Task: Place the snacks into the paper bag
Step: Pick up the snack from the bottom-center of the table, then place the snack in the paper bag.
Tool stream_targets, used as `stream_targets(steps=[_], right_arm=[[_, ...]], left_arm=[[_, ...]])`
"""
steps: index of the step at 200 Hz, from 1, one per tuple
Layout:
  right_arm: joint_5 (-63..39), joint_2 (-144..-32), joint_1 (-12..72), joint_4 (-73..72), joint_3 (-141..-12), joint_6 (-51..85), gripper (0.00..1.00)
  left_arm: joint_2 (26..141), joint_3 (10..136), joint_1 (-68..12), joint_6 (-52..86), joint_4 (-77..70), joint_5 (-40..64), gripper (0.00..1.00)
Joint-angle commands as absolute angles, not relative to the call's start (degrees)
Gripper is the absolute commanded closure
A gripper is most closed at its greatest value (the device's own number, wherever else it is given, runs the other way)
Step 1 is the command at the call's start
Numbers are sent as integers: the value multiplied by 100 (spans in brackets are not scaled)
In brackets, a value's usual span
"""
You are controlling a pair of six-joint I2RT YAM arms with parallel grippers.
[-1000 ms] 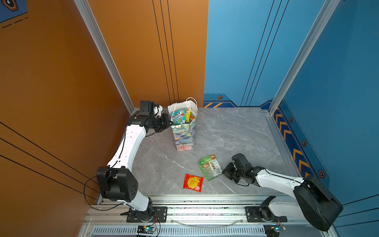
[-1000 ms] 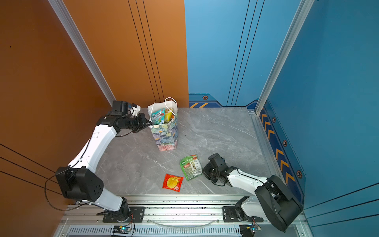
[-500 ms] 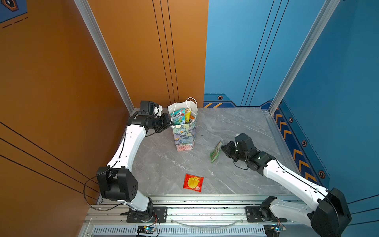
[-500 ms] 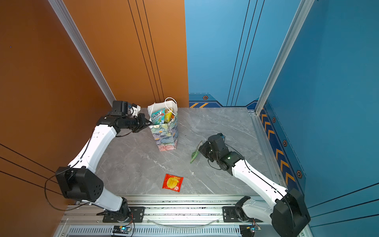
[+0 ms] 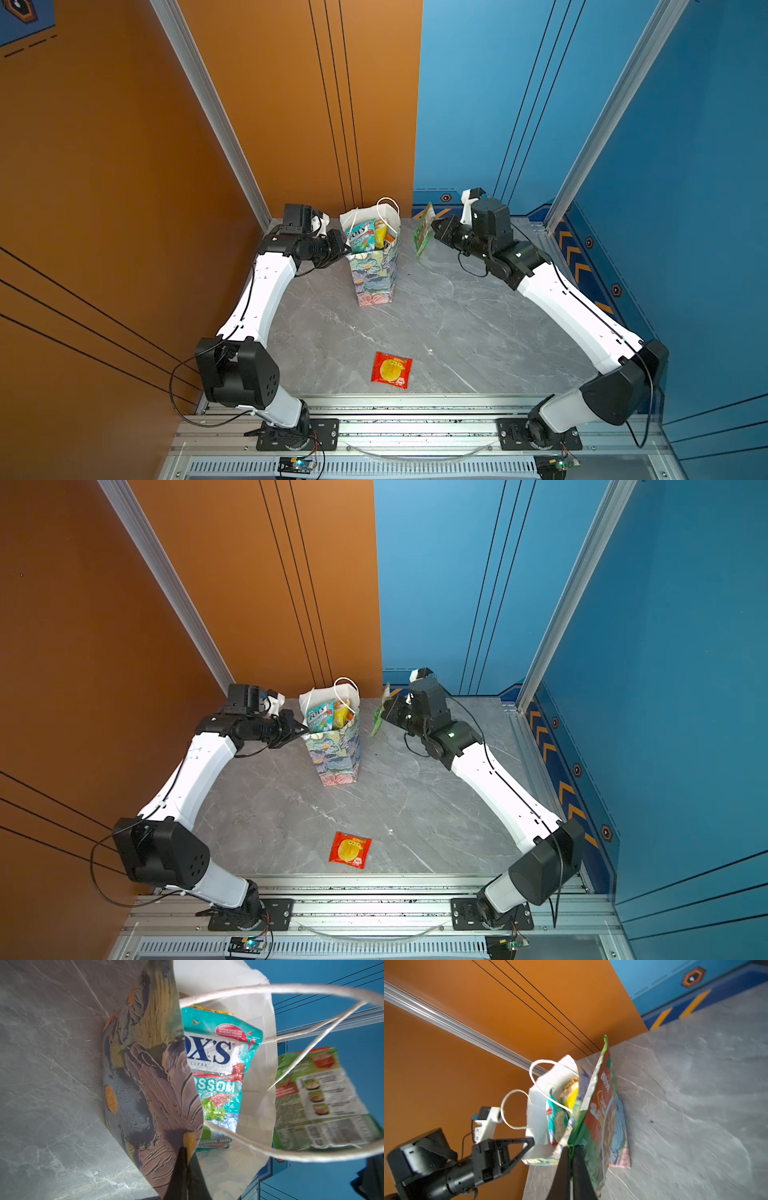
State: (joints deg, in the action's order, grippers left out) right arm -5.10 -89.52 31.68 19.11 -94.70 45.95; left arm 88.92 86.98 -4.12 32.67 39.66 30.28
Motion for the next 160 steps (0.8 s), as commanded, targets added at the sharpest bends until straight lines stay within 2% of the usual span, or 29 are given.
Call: stream_targets(steps=[1, 89, 160], right_arm=[[-658, -9386, 3116, 2151, -10468, 4049, 100], [-1522, -12145, 3135, 2803, -14788, 4115, 100], [-2064, -12733, 3536, 2325, -15046, 4427, 100]], left_arm=[[8701, 8600, -396, 3270, 3735, 3293, 100], [8725, 8622, -386, 3279, 3734, 3288, 100], [8734, 8631, -387, 3292, 3735, 3296, 100]])
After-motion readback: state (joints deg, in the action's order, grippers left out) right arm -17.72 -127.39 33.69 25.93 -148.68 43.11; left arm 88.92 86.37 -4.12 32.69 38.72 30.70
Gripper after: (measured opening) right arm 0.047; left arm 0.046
